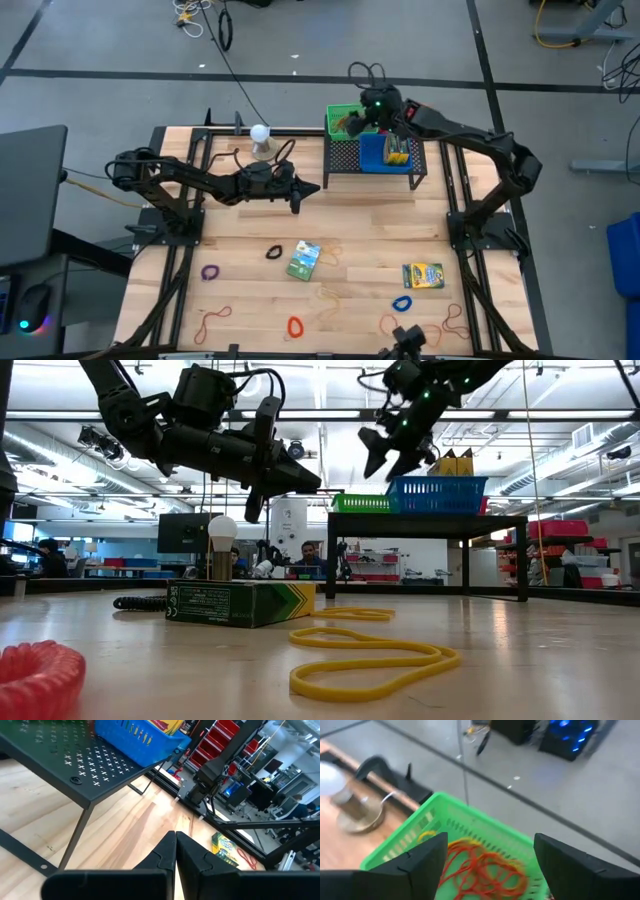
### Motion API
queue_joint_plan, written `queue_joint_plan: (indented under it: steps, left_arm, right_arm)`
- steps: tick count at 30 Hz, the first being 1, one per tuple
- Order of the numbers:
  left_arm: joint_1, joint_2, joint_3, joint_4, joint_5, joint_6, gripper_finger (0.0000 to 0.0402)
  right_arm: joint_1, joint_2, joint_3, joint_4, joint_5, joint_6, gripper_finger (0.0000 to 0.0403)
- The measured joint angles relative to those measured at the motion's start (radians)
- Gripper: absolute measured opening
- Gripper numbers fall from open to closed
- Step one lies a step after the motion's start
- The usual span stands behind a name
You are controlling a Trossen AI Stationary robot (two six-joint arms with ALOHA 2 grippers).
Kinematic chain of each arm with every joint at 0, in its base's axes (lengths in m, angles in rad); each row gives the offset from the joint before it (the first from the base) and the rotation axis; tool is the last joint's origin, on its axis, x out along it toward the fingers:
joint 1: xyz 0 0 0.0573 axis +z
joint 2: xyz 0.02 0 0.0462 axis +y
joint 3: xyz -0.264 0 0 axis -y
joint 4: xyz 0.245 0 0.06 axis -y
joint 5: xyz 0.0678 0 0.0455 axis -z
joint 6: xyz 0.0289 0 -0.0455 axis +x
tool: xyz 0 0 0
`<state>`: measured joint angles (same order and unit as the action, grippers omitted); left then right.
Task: Pick & Place Office Desk Supplies
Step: Put the blue spiral keychain into the red bin
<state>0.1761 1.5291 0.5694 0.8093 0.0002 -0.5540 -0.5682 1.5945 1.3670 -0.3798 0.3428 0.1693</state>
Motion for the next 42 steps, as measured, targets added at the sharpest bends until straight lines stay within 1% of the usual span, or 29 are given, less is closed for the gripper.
queue_joint_plan:
  steps: [3,5,7,9,12,14,16,18,20,22,24,25,28,31,33,35,38,42]
  left_arm:
    - [0.000,0.000,0.000,0.000,0.000,-0.011,0.0013]
    - [0.000,0.000,0.000,0.000,0.000,-0.013,0.0013]
    - [0.000,0.000,0.000,0.006,0.000,-0.021,0.0013]
    - [0.000,0.000,0.000,0.024,0.000,-0.034,0.0013]
    - [0.001,0.000,0.000,0.029,-0.002,-0.069,0.0013]
    - [0.001,0.000,0.000,0.030,0.000,-0.089,0.0013]
    - [-0.001,0.000,0.000,0.029,0.000,-0.081,0.0013]
    - [-0.007,0.000,0.000,0.029,-0.008,-0.060,0.0013]
    - [-0.019,0.000,0.000,0.025,-0.029,-0.047,0.0011]
    - [-0.032,0.000,0.000,0.024,-0.047,-0.039,0.0009]
    - [-0.050,0.000,0.000,0.016,-0.059,-0.029,0.0007]
    - [-0.059,0.000,0.000,0.008,-0.065,-0.024,0.0007]
    - [-0.085,0.000,0.000,-0.011,-0.080,-0.006,0.0009]
    - [-0.106,0.000,0.000,-0.041,-0.094,0.027,0.0013]
    - [-0.118,0.000,0.000,-0.060,-0.113,0.044,0.0013]
    - [-0.125,0.000,0.000,-0.068,-0.125,0.067,0.0012]
    - [-0.125,0.000,0.000,-0.076,-0.131,0.105,0.0012]
    - [-0.124,0.000,0.000,-0.076,-0.141,0.125,0.0012]
  right_arm:
    - [0.000,-0.038,0.000,-0.005,0.051,0.030,0.0311]
    - [-0.002,-0.071,0.000,-0.027,0.050,0.070,0.0308]
    - [-0.002,-0.113,0.000,-0.047,0.031,0.093,0.0294]
    - [0.006,-0.160,0.000,-0.071,-0.007,0.066,0.0270]
    - [0.042,-0.218,0.001,-0.121,-0.046,-0.017,0.0219]
    - [0.073,-0.254,0.000,-0.162,-0.063,-0.051,0.0176]
    - [0.111,-0.296,-0.027,-0.158,-0.067,-0.060,0.0130]
    - [0.154,-0.343,-0.091,-0.136,-0.067,-0.062,0.0082]
    - [0.209,-0.393,-0.176,-0.076,-0.067,-0.048,0.0036]
    - [0.271,-0.453,-0.265,-0.006,-0.071,-0.013,0.0010]
    - [0.348,-0.516,-0.354,0.071,-0.054,0.035,0.0013]
    - [0.393,-0.544,-0.393,0.099,-0.025,0.062,0.0016]
    - [0.537,-0.603,-0.473,0.127,0.109,0.133,0.0015]
    - [0.676,-0.624,-0.491,0.082,0.212,0.188,0.0005]
    - [0.760,-0.617,-0.491,0.043,0.273,0.222,0.0006]
    - [0.828,-0.603,-0.490,0.044,0.321,0.248,0.0010]
    - [0.907,-0.581,-0.490,0.039,0.355,0.294,0.0009]
    - [0.980,-0.547,-0.490,0.012,0.355,0.383,0.0008]
